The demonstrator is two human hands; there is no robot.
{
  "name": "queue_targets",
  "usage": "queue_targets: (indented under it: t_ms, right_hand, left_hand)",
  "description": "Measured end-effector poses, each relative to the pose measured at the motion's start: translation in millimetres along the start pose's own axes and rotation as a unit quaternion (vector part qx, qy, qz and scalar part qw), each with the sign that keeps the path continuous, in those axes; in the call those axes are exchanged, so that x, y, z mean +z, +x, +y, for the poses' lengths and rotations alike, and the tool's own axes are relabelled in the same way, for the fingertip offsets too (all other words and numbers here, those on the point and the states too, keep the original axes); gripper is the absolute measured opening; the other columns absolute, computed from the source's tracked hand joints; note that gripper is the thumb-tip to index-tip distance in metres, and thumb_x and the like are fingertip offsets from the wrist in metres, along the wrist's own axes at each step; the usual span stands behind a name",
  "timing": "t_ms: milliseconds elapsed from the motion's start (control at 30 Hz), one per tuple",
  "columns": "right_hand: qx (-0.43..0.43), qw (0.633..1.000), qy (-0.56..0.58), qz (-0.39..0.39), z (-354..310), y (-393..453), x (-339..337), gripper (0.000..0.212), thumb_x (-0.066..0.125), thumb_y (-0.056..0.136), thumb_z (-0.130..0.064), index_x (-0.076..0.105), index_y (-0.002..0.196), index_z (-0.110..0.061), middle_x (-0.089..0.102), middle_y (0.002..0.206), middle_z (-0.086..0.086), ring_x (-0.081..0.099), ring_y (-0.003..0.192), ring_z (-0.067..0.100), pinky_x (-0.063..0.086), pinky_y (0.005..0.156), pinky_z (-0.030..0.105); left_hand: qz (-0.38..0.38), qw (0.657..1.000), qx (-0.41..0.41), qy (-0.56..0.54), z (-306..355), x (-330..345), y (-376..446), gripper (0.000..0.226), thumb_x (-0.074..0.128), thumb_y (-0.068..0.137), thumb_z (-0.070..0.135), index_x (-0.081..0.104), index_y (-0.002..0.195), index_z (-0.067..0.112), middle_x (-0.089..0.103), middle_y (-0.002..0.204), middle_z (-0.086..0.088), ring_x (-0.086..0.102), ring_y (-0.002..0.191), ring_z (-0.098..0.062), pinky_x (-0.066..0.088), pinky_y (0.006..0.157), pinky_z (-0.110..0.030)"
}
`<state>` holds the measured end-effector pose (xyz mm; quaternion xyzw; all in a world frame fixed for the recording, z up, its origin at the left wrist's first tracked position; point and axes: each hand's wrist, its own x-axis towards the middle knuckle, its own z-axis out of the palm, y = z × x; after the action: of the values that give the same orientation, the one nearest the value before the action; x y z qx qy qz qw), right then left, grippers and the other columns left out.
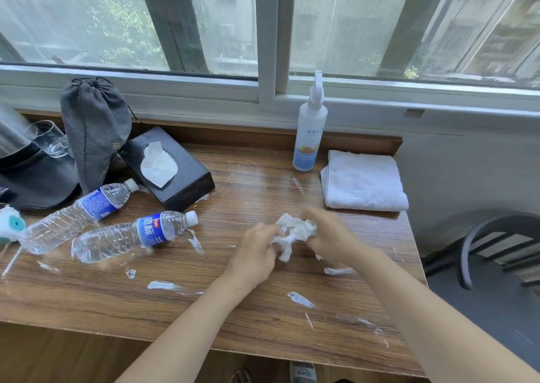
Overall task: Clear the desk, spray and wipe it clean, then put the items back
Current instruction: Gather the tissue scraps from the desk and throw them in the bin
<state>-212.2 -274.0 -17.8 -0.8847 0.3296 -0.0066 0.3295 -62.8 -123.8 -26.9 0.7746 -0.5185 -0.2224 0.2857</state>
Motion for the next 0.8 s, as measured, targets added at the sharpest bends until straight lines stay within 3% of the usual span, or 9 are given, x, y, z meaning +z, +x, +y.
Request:
queue_targets:
  t_ms: [133, 267, 433, 500, 600, 700, 800]
  right_hand:
    - [-0.023, 0.996, 0.054, 0.067, -17.8, -7.7, -20.2, 0.048, 0.065, 0.086, 0.0, 0.062, 0.124, -0.029, 0.064, 0.113, -0.006, 0.058, 0.102, 0.014, 0.048, 0.086, 0.031]
    - [-0.005, 0.991, 0.054, 0.126, -32.1, -18.7, -35.6, 0.035, 0.068, 0.086, -0.001, 0.073, 0.103, -0.032, 0.053, 0.09, -0.01, 0.052, 0.083, 0.005, 0.037, 0.069, 0.018]
    - [0.044, 0.984, 0.059, 0.161, -38.4, -50.4, -37.8, 0.038, 0.071, 0.087, -0.006, 0.065, 0.092, -0.043, 0.051, 0.088, -0.004, 0.052, 0.08, 0.012, 0.035, 0.067, 0.017]
    - [0.072, 0.979, 0.067, 0.18, -37.0, -67.7, -35.1, 0.04, 0.071, 0.087, -0.006, 0.063, 0.092, -0.045, 0.053, 0.093, -0.006, 0.053, 0.084, 0.014, 0.037, 0.068, 0.015]
    - [0.123, 0.968, 0.053, 0.212, -32.2, -94.8, -31.5, 0.029, 0.071, 0.089, -0.011, 0.065, 0.097, -0.038, 0.051, 0.095, -0.013, 0.05, 0.082, 0.011, 0.035, 0.067, 0.013]
    - [0.165, 0.956, 0.044, 0.238, -23.9, -122.1, -29.2, 0.025, 0.068, 0.087, -0.006, 0.068, 0.105, -0.023, 0.055, 0.098, -0.004, 0.049, 0.078, 0.008, 0.039, 0.075, 0.025]
    - [0.195, 0.942, 0.037, 0.27, -13.3, -150.4, -27.7, 0.031, 0.067, 0.082, -0.001, 0.07, 0.105, -0.023, 0.055, 0.098, 0.001, 0.053, 0.085, 0.015, 0.045, 0.076, 0.029]
  left_hand:
    - [0.05, 0.998, 0.002, -0.037, 14.9, -31.9, 15.2, 0.014, 0.068, 0.096, 0.009, 0.073, 0.105, 0.018, 0.059, 0.094, 0.014, 0.055, 0.094, -0.013, 0.034, 0.073, -0.012]
    - [0.058, 0.997, 0.01, -0.059, 28.9, -55.0, 22.4, 0.011, 0.069, 0.097, 0.015, 0.071, 0.1, 0.026, 0.067, 0.099, 0.008, 0.056, 0.093, -0.008, 0.035, 0.071, -0.009]
    - [0.019, 0.993, 0.047, -0.105, 51.8, -51.2, 19.2, 0.03, 0.068, 0.099, 0.017, 0.061, 0.085, 0.043, 0.068, 0.092, 0.008, 0.058, 0.08, -0.006, 0.038, 0.066, -0.024]
    - [-0.006, 0.99, 0.059, -0.127, 58.9, -39.5, 18.6, 0.031, 0.068, 0.099, 0.015, 0.062, 0.084, 0.042, 0.068, 0.087, 0.009, 0.056, 0.073, -0.004, 0.038, 0.063, -0.025]
    - [-0.044, 0.986, 0.077, -0.141, 70.5, -15.7, 16.3, 0.023, 0.068, 0.098, 0.015, 0.066, 0.09, 0.037, 0.071, 0.095, 0.007, 0.063, 0.087, -0.008, 0.043, 0.069, -0.025]
    - [-0.074, 0.981, 0.103, -0.146, 86.4, 7.2, 7.6, 0.023, 0.07, 0.097, 0.015, 0.065, 0.092, 0.037, 0.071, 0.101, 0.005, 0.063, 0.093, -0.007, 0.043, 0.075, -0.019]
    - [-0.103, 0.976, 0.124, -0.145, 103.2, 26.1, -3.3, 0.024, 0.07, 0.096, 0.014, 0.066, 0.091, 0.037, 0.07, 0.1, 0.002, 0.063, 0.094, -0.014, 0.047, 0.078, -0.03]
